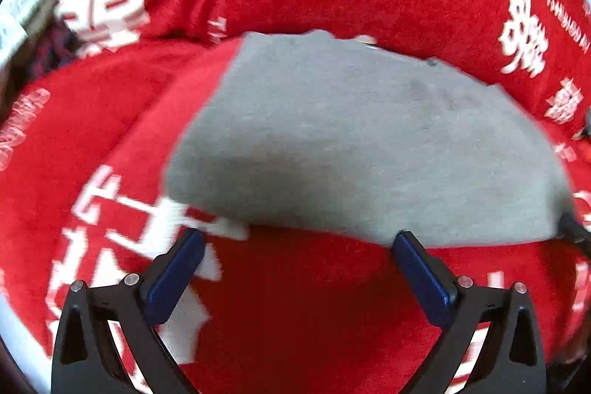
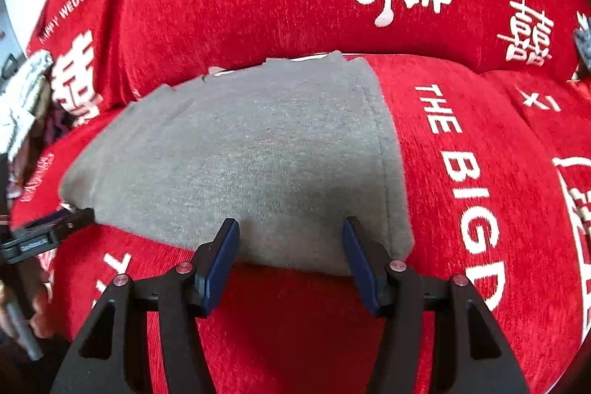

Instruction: Fold small clothes

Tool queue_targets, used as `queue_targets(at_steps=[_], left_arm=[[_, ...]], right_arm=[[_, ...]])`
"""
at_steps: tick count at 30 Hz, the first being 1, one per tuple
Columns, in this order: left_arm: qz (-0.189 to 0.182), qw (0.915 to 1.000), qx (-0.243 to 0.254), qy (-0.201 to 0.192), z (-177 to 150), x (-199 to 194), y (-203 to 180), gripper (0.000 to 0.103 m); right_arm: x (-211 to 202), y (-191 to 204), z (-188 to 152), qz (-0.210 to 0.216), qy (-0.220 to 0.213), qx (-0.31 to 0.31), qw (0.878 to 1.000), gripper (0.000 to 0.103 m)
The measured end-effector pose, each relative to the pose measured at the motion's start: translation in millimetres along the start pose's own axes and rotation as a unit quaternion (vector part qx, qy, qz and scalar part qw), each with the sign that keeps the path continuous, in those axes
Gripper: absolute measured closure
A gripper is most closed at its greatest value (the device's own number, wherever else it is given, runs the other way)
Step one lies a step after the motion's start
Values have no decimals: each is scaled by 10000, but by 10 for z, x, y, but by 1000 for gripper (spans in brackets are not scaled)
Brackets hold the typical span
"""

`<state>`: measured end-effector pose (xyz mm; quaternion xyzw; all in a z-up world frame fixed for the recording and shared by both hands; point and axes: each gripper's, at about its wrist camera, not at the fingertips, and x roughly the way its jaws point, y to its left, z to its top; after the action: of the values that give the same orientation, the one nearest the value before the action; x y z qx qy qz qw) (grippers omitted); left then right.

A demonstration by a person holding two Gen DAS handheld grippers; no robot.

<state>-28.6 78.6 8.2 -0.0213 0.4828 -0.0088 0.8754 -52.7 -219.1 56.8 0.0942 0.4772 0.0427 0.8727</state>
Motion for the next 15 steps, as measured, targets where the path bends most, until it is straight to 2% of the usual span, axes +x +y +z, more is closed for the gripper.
queue_targets(at_steps=[2, 8, 10, 13, 15], left_arm=[[90, 10000, 29, 16, -19, -50, -12, 0], [-259, 9982, -420, -334, 100, -382, 160, 0], [-299, 9984, -349, -319, 208, -376, 118, 0], [-282, 9991, 91, -287, 353, -276, -114, 0], [-67, 9993, 380, 10, 409, -29, -247, 0]], right_arm=[[-14, 39, 17, -65, 14, 6, 10000, 42], [-90, 71, 151, -187, -112, 100, 9997, 41], [5, 55, 242, -226, 0, 133, 9997, 41], [208, -6, 373, -300, 263, 277, 9988, 41], [319, -75, 419, -295, 429, 413, 9978, 42]])
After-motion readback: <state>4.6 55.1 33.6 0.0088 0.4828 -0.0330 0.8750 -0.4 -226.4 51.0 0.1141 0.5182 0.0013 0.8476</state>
